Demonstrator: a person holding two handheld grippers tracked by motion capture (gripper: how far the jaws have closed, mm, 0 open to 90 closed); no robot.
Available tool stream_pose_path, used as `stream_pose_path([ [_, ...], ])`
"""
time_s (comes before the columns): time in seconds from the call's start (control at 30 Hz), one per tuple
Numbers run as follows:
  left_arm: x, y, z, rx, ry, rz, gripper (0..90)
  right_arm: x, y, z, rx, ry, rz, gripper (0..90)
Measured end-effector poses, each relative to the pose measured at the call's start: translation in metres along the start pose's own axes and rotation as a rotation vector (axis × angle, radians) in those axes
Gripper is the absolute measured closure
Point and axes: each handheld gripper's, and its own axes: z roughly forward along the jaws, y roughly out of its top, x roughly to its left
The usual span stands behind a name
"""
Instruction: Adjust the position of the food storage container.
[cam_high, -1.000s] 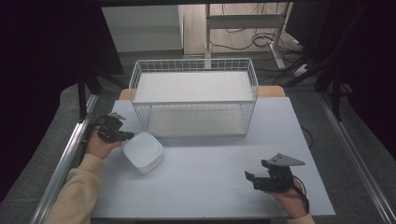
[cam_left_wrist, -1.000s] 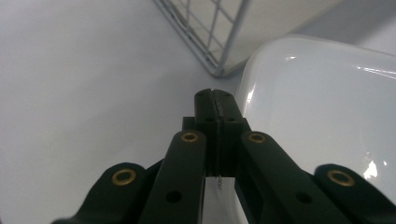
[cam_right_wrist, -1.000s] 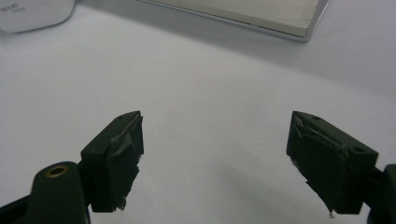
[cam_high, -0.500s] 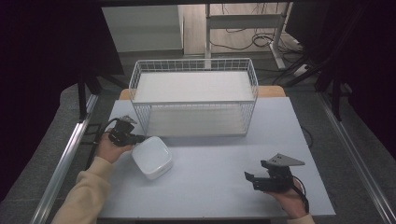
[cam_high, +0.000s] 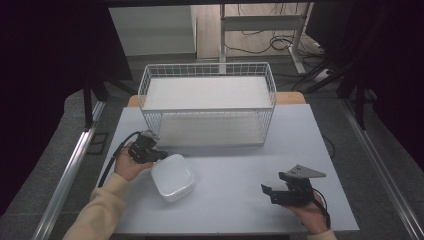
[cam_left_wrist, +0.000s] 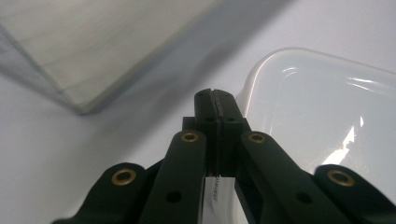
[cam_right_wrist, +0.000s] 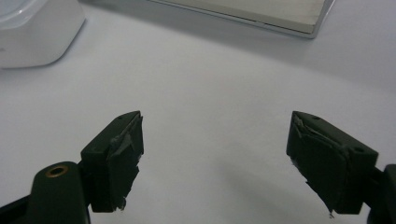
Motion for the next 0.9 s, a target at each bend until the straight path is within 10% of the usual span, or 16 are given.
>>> stream_pose_path([
  [0.43,-0.003,-0.006,-0.036,-0.066,0.034,-0.030,90.0,-0.002,0.000,-0.001,-0.003,0.000,-0.001,18.6],
  [0.9,-0.020,-0.086,-0.069,-0.129,0.042,-0.200,90.0,-0.001,0.000,0.001,0.003,-0.002,-0.001,18.6],
])
